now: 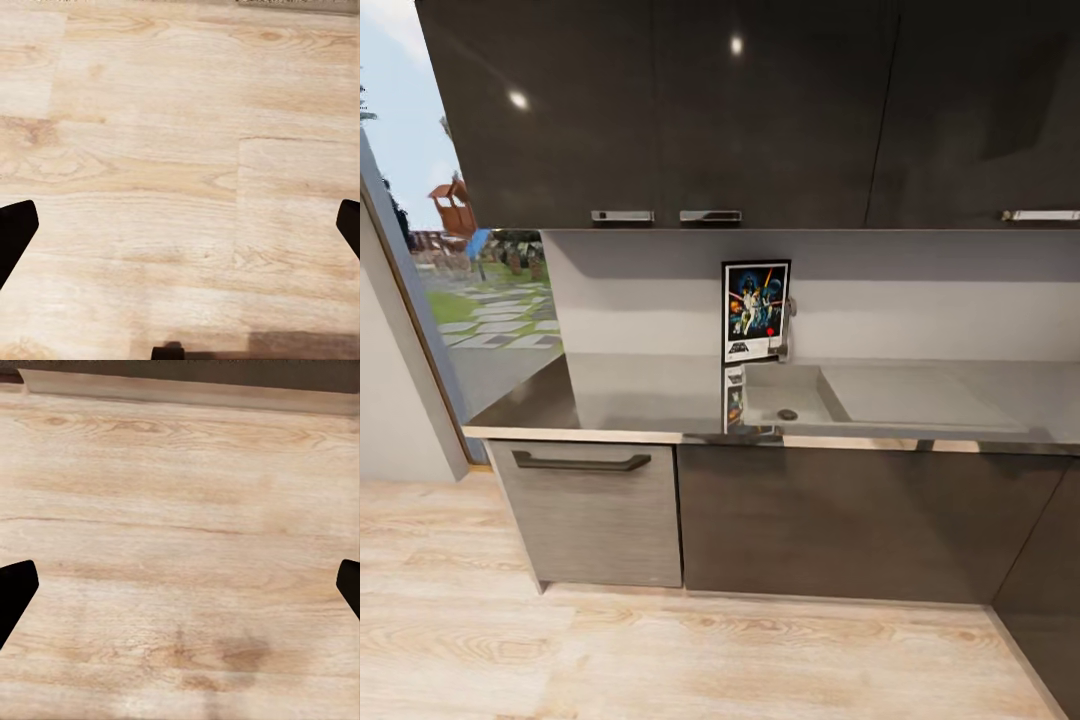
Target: Pick up the poster from the kitchen countertop and hang it on one of the wall nails in the kitchen.
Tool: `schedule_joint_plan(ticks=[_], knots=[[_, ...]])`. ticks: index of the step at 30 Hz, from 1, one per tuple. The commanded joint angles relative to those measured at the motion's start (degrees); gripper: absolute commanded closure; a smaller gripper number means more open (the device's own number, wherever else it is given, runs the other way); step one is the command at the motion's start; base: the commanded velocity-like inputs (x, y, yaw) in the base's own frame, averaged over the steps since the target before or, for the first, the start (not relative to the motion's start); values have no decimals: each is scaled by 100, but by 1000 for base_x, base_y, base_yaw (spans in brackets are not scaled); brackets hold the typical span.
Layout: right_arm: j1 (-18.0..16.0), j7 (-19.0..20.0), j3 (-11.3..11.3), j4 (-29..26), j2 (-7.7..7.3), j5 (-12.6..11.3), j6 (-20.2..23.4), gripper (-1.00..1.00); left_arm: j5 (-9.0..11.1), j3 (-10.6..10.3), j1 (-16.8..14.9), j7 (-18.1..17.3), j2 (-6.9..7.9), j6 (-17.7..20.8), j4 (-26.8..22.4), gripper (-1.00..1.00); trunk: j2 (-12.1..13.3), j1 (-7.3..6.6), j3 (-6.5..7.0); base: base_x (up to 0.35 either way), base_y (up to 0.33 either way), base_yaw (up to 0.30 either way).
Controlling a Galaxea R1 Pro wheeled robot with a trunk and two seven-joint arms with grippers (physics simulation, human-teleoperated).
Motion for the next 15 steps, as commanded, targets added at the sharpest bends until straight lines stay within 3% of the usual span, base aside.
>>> schedule_joint_plan(ticks=[1,15], knots=[[-3,0,2,4,-1,5,-17,-100,0,7,1,4,-2,-9,-7,-100,38,-23,14,0,0,0],[-2,0,0,4,-1,3,-17,-100,0,7,2,4,-2,-9,-7,-100,600,-330,265,0,0,0]])
